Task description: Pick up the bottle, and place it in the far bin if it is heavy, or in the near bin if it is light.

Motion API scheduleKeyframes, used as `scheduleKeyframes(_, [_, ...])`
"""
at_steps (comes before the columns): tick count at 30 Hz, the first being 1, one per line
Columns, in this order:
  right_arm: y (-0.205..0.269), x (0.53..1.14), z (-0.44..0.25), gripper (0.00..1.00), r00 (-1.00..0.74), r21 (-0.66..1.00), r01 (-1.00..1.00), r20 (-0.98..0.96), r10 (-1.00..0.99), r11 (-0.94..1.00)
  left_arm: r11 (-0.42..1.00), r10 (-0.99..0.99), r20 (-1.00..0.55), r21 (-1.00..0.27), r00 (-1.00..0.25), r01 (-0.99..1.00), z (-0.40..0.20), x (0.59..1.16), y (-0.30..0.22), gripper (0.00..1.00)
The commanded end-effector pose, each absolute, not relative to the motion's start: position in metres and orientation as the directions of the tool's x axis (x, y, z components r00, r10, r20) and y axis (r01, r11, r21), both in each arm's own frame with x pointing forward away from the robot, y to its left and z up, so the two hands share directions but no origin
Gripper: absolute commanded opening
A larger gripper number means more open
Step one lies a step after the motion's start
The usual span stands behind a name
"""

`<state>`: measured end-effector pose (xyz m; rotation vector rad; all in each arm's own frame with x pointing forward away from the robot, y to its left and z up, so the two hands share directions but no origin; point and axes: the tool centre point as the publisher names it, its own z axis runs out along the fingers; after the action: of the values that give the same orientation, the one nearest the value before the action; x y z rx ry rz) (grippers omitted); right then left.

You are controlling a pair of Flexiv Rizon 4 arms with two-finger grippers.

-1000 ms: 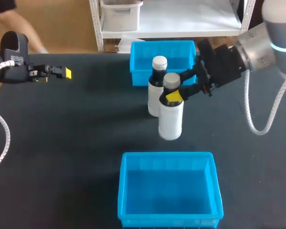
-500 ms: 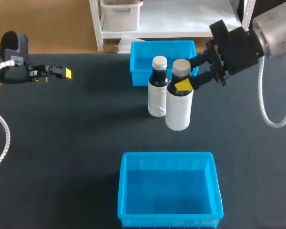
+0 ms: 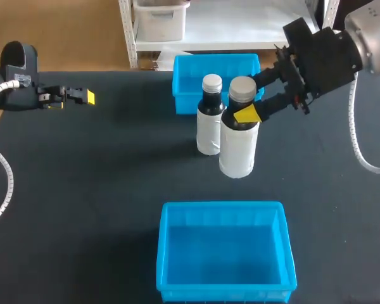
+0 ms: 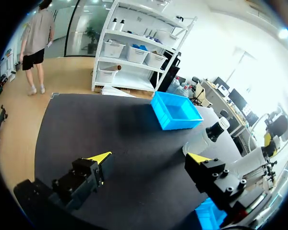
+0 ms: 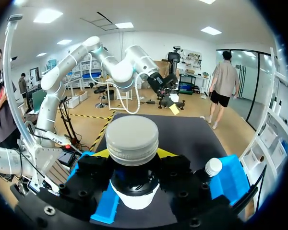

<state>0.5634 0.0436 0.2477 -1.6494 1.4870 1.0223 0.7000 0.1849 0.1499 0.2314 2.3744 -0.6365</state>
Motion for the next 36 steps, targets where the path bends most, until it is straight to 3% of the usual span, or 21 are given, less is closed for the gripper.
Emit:
scheduleKeyframes(1, [0.045, 0.546, 0.256, 0.0, 0.051, -0.003, -0.994, -0.887, -0.458, -0.107, 0.866, 0.0, -0.642, -0.383, -0.767, 0.321, 0.15, 0.7, 0.185, 1.0])
scheduleKeyframes(36, [0.097, 0.462, 0.205, 0.0, 0.055, 0.113, -0.888, -0.936, -0.347, -0.445, 0.866, 0.0, -0.642, -0.383, -0.767, 0.321, 0.15, 0.7, 0.185, 1.0])
